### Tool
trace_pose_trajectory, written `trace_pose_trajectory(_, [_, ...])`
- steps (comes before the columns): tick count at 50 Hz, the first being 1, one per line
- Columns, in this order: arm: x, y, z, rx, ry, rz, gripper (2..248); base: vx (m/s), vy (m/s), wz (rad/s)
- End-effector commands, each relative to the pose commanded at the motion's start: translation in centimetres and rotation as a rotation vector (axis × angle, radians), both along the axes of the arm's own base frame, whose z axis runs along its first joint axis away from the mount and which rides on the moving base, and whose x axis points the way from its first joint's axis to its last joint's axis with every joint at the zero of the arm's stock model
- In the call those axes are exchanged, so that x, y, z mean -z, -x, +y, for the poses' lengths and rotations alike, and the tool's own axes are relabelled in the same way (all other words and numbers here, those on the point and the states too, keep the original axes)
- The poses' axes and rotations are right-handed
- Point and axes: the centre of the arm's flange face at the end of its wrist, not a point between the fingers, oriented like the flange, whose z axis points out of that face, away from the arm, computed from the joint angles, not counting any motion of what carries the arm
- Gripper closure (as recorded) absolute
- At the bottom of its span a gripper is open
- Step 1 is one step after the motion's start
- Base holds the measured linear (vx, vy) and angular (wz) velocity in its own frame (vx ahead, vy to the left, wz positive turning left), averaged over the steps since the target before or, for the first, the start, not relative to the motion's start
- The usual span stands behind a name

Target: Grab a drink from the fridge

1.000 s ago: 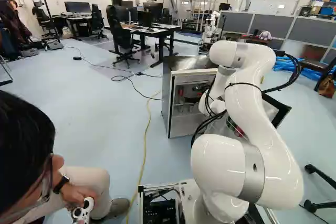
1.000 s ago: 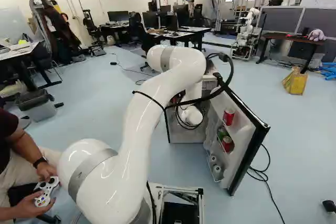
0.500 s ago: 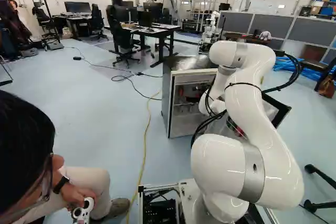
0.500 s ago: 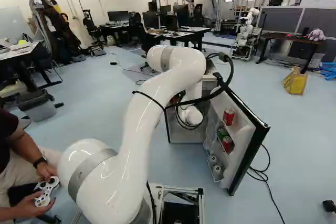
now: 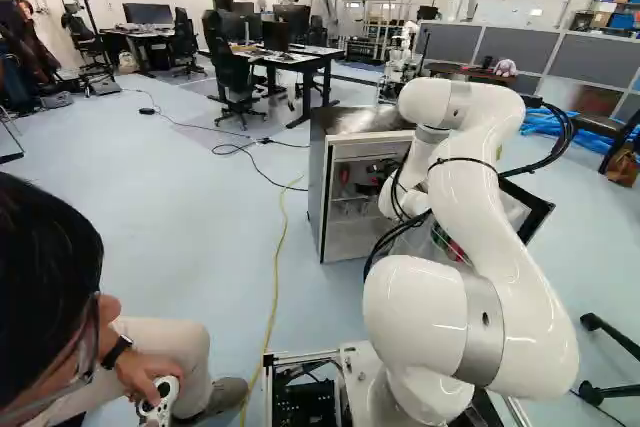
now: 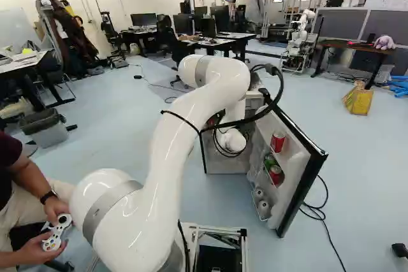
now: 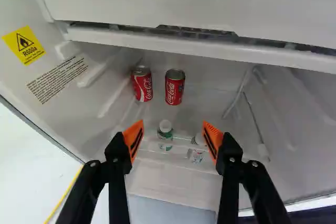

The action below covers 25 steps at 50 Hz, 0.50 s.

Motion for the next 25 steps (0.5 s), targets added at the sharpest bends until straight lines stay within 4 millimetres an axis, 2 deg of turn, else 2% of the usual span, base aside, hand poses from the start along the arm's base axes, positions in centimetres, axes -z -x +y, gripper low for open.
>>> trace_pose_trajectory(25, [0.6, -2.6, 0.2, -0.021, 0.016, -0.034, 82, 0.000, 0.000, 0.000])
